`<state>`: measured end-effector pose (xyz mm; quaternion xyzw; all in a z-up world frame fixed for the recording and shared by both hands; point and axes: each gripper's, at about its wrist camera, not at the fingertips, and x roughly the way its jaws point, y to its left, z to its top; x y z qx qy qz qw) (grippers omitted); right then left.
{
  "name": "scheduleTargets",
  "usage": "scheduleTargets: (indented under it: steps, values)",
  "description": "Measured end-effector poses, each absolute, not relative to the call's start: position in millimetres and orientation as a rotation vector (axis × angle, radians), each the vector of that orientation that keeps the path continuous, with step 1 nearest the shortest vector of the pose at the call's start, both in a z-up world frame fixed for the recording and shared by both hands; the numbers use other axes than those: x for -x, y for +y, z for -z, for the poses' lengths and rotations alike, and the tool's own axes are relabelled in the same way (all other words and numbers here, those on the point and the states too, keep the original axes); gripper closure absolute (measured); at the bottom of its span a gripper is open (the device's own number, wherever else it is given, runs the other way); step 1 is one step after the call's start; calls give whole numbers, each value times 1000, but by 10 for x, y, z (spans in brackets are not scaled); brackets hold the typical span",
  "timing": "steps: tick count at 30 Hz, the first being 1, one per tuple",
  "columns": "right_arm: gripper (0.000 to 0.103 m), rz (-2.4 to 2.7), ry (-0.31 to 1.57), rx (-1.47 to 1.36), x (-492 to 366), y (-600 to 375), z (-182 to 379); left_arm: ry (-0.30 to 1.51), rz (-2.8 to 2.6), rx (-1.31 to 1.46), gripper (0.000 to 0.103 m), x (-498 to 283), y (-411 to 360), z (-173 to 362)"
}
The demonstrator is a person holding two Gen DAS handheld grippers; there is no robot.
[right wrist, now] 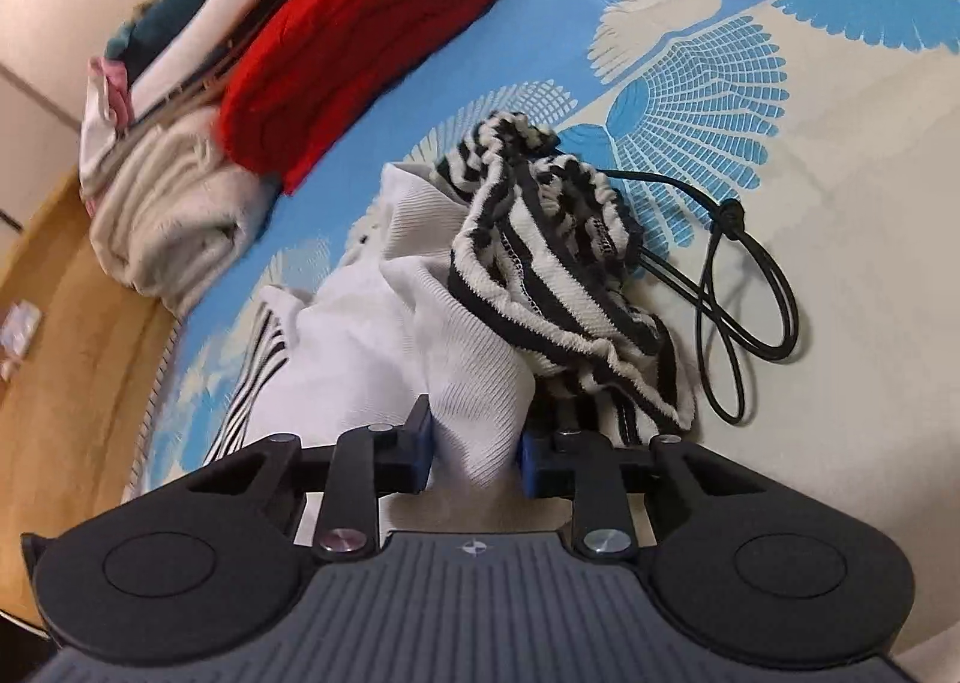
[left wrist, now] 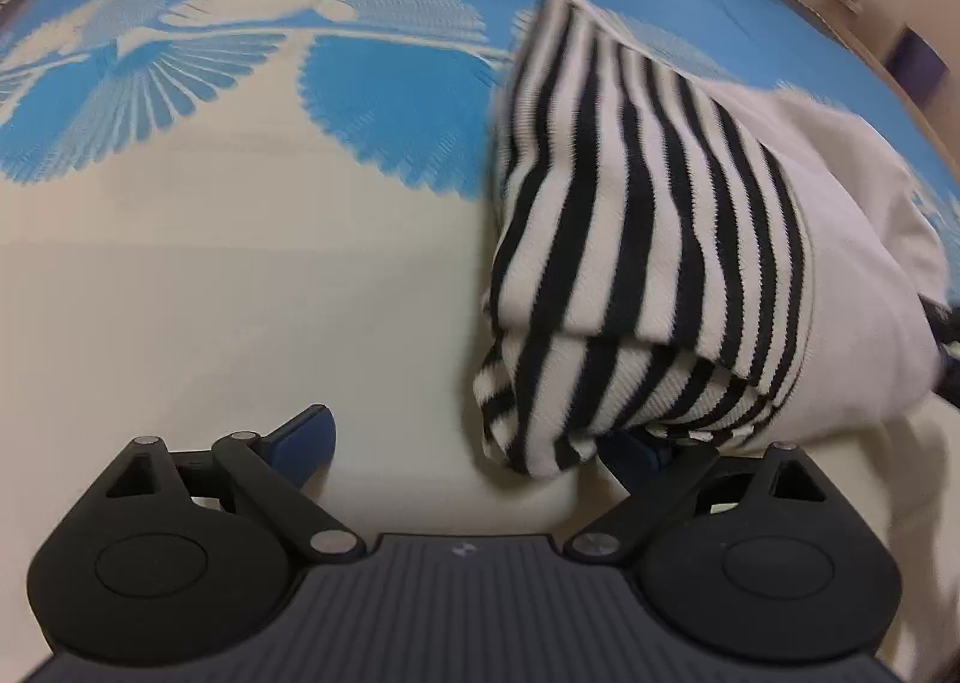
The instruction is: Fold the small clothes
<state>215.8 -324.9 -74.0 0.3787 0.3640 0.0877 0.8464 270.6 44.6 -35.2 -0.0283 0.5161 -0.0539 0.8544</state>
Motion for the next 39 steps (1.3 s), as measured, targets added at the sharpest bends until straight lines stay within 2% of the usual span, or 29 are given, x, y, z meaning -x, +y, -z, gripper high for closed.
scheduleTargets:
  steps: [3, 9, 10, 11, 14, 15, 17, 19, 21, 22, 24, 25, 27, 29, 32, 35, 39]
  values:
    - [75, -189, 735, -811, -2267, -3252, 721, 1071, 85, 80, 3, -2847, 453, 385]
    - [76, -171, 734, -788, -2425, -3279, 722, 1023, 93, 50, 3, -2791, 321, 388]
    - [72, -168, 744, -776, -2423, -3277, 717, 1013, 98, 44, 3, -2770, 314, 375]
    - [63, -156, 758, -761, -2407, -3282, 698, 1003, 104, 41, 3, -2755, 312, 364]
    - [51, -114, 782, -672, -2254, -3235, 560, 979, 120, 30, 2, -2670, 283, 292]
    - [49, -96, 777, -606, -2178, -3190, 470, 966, 126, 23, 2, -2629, 271, 267]
    - [33, -63, 765, -425, -2072, -3064, 352, 933, 126, 7, 0, -2524, 246, 226]
    - [27, 27, 795, -235, -2018, -2904, 397, 916, 128, -20, 0, -2413, 201, 197]
    - [30, 137, 870, -132, -2001, -2830, 571, 922, 113, -39, 1, -2287, 176, 149]
    - [36, 187, 890, -103, -1961, -2812, 615, 915, 115, -34, 1, -2202, 183, 84]
    - [39, 181, 835, -105, -1759, -2770, 455, 870, 135, -37, 1, -1976, 193, -131]
    - [38, 161, 782, -112, -1620, -2728, 329, 837, 134, -50, 1, -1858, 197, -233]
    - [27, 126, 658, -113, -1238, -2593, 55, 773, 120, -87, 1, -1593, 183, -437]
    - [14, 103, 544, -97, -816, -2428, -104, 707, 118, -111, 0, -1303, 179, -603]
    - [4, 72, 402, -59, -214, -2178, -127, 654, 114, -136, 0, -960, 136, -665]
    - [3, 96, 373, -44, 53, -2021, -30, 656, 72, -152, 0, -814, 27, -472]
    - [3, 136, 427, -35, -85, -2024, 67, 791, 81, -86, 0, -944, -2, -169]
